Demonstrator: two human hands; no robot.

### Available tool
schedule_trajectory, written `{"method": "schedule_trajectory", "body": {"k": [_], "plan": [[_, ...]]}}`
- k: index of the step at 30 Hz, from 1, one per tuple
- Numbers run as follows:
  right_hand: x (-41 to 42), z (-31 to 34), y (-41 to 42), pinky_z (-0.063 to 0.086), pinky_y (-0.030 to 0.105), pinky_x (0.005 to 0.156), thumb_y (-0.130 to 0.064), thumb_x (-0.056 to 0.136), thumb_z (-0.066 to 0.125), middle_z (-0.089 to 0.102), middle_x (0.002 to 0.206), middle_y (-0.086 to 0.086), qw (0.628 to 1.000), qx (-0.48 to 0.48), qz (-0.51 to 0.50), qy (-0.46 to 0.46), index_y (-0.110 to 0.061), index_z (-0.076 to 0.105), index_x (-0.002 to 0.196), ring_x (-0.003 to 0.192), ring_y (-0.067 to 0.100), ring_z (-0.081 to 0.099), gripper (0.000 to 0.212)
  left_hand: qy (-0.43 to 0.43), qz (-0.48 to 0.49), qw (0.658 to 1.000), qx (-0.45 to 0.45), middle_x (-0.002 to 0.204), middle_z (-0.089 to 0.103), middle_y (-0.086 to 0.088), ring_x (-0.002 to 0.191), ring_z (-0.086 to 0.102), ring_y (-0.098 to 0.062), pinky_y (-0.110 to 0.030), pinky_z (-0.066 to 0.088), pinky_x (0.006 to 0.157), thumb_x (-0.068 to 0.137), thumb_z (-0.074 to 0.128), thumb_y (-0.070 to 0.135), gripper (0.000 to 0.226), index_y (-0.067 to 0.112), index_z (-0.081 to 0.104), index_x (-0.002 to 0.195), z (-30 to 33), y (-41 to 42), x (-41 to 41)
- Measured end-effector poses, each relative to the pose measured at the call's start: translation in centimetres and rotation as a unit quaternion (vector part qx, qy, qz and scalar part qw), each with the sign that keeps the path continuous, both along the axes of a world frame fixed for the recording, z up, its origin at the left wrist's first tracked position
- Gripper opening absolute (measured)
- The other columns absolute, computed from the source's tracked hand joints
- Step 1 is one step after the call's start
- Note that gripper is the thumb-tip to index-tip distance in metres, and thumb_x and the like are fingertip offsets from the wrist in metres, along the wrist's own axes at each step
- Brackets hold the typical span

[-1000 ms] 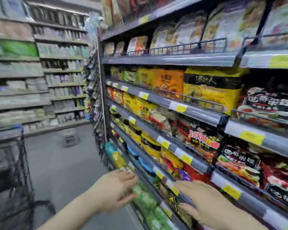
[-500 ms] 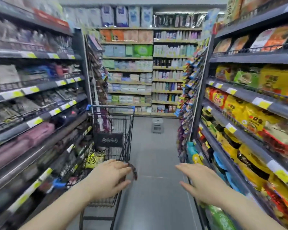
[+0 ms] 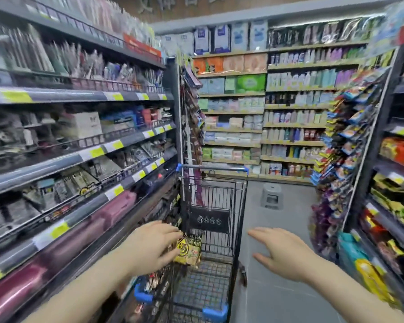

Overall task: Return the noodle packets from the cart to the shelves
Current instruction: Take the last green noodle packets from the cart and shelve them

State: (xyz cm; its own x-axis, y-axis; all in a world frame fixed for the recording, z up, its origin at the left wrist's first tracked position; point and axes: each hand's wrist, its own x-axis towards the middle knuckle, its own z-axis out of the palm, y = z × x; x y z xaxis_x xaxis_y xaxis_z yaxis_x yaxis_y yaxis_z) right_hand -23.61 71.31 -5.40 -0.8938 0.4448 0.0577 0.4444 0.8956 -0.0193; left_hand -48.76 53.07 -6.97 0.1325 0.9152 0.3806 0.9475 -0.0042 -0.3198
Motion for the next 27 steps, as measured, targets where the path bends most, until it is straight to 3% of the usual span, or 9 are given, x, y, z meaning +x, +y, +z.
{"method": "schedule_trajectory", "body": {"k": [3,7,13,16,21,24,26,27], "plan": [[-5.2,-0.9,1.6,0.029,0.027,0.112,-0.044,0.094,0.043,0.035,0.151,-0.011,1.000,-0.014,-0.007,0.007,-0.028,0.031,0.146,0.137,0.012,0.037,0.055,-0.001,0.001,1.000,0.013,0.096,0.071,0.016,0.084,0.067,-0.002,-0.019,0.054,0.075,0.094,0.017,0.054,0.059,0.029,0.071,0.097,-0.7,0.8,-5.3],[-10.5,-2.3,3.3,0.033,0.027,0.109,-0.041,0.094,0.043,0.037,0.151,-0.010,0.999,-0.041,-0.010,-0.012,-0.026,0.032,0.146,0.135,0.013,0.040,0.055,-0.016,0.018,1.000,-0.019,0.089,0.070,0.019,0.079,0.067,-0.002,-0.015,0.053,0.068,0.084,0.037,0.053,0.040,0.030,0.070,0.094,-1.8,2.1,-10.7],[-16.4,-4.1,6.7,0.031,0.025,0.108,-0.040,0.094,0.045,0.037,0.150,-0.010,0.997,-0.066,-0.029,-0.029,-0.026,0.032,0.146,0.135,0.010,0.039,0.055,-0.043,0.009,0.998,-0.040,0.083,0.069,0.021,0.074,0.065,0.002,-0.013,0.051,0.064,0.087,0.032,0.054,0.044,0.032,0.070,0.088,-3.8,5.4,-16.8],[-19.4,-5.3,9.1,0.032,0.027,0.109,-0.040,0.094,0.045,0.038,0.150,-0.009,0.995,-0.083,-0.038,-0.038,-0.026,0.031,0.146,0.136,0.011,0.039,0.056,-0.062,0.010,0.997,-0.050,0.089,0.070,0.023,0.078,0.065,0.005,-0.012,0.052,0.069,0.093,0.018,0.053,0.058,0.032,0.071,0.092,-4.5,7.7,-19.2],[-24.1,-7.9,14.2,0.033,0.030,0.110,-0.041,0.093,0.047,0.038,0.150,-0.009,0.989,-0.123,-0.061,-0.060,-0.028,0.031,0.146,0.136,0.012,0.039,0.057,-0.109,0.031,0.986,-0.122,0.094,0.071,0.021,0.084,0.066,0.005,-0.016,0.054,0.074,0.083,0.039,0.053,0.040,0.032,0.071,0.096,-6.0,12.4,-23.8],[-26.8,-9.4,17.2,0.034,0.032,0.110,-0.041,0.093,0.046,0.038,0.150,-0.008,0.983,-0.147,-0.074,-0.081,-0.027,0.029,0.147,0.137,0.014,0.038,0.058,-0.138,0.070,0.979,-0.135,0.114,0.066,0.019,0.102,0.061,0.002,-0.017,0.046,0.091,0.093,0.016,0.057,0.060,0.031,0.066,0.113,-6.7,15.1,-26.3],[-28.7,-10.6,19.1,0.034,0.033,0.111,-0.041,0.094,0.046,0.037,0.151,-0.007,0.979,-0.159,-0.083,-0.096,-0.027,0.028,0.147,0.137,0.015,0.037,0.058,-0.158,0.069,0.977,-0.129,0.131,0.055,0.012,0.121,0.052,-0.007,-0.025,0.034,0.107,0.083,0.006,0.063,0.077,0.025,0.055,0.129,-8.2,16.5,-28.0],[-29.6,-11.3,19.8,0.034,0.034,0.112,-0.041,0.094,0.046,0.037,0.151,-0.007,0.977,-0.168,-0.087,-0.101,-0.027,0.028,0.147,0.138,0.015,0.036,0.058,-0.163,0.062,0.979,-0.107,0.131,0.056,0.011,0.121,0.052,-0.008,-0.027,0.034,0.108,0.082,0.005,0.065,0.079,0.024,0.055,0.129,-8.9,17.2,-28.6]]}}
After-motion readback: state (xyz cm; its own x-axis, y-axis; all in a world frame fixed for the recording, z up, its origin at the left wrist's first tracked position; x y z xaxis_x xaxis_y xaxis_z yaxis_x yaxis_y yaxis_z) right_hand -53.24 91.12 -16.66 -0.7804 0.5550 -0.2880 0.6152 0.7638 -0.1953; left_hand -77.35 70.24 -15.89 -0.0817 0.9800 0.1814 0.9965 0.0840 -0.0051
